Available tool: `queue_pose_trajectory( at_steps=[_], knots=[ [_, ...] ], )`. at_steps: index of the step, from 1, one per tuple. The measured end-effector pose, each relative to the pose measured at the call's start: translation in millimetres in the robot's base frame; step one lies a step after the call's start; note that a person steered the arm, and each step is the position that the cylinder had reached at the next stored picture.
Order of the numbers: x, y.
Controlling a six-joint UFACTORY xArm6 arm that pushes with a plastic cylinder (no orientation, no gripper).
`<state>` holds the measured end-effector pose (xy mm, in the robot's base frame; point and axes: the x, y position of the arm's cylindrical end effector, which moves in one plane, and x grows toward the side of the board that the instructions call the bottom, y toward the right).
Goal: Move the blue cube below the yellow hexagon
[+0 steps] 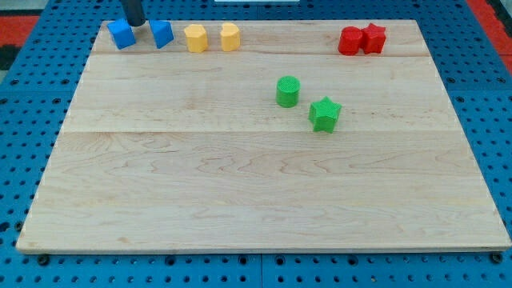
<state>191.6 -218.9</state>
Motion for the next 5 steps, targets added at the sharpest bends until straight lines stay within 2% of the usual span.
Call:
queue_pose_trajectory(
  at_steps=[4, 5],
  knots=[
    [6.2, -23.3],
    [71.1, -19.9]
  ],
)
